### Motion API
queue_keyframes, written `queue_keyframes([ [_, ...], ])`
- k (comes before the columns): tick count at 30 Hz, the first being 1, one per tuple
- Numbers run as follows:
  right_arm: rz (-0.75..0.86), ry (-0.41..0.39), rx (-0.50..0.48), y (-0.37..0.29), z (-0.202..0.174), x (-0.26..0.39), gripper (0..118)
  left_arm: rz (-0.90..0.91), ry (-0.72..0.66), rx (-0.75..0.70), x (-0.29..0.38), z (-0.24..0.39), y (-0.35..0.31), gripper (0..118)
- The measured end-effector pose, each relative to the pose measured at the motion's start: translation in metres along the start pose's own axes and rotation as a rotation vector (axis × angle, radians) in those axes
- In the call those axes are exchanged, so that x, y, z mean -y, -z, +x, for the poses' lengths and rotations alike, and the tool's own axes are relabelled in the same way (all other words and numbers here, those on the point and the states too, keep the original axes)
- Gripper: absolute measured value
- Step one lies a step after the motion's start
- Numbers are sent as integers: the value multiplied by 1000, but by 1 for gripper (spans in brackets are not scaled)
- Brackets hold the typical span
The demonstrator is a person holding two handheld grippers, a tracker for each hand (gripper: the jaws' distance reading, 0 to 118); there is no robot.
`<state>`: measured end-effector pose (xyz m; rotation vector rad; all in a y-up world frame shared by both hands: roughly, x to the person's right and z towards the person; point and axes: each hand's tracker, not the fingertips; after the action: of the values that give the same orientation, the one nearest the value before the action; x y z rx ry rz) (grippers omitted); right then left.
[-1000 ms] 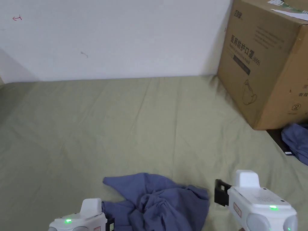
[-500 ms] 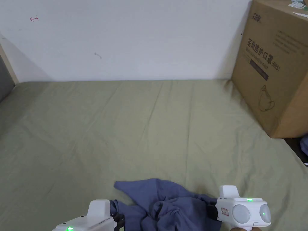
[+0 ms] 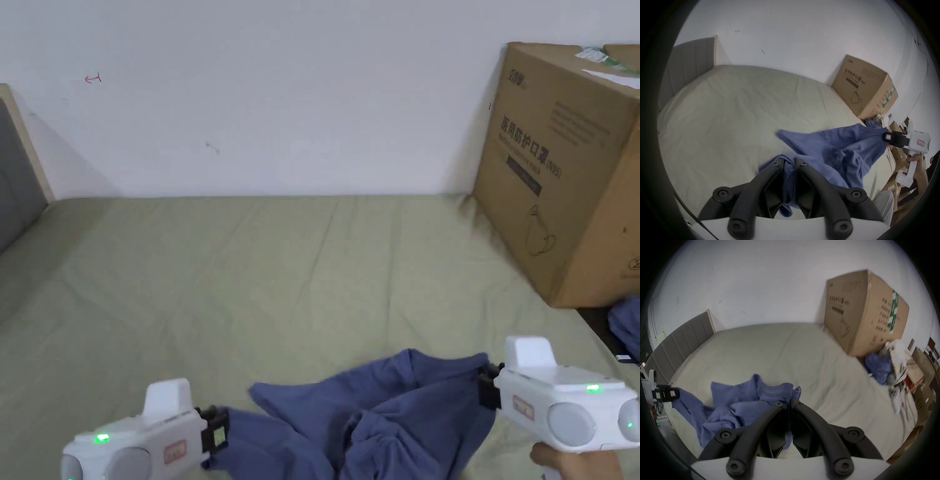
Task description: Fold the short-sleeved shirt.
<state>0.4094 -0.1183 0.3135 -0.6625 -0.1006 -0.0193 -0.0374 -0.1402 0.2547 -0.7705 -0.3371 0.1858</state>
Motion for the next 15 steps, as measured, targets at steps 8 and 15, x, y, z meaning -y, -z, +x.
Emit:
queue_keyframes([
  [8,150,-24,26,-39,19,-100,1,178,31,-80,-116,-21,-40,11],
  [15,267,11,42,-40,30,-188,1,279,47,-156,-223,-25,-58,11],
])
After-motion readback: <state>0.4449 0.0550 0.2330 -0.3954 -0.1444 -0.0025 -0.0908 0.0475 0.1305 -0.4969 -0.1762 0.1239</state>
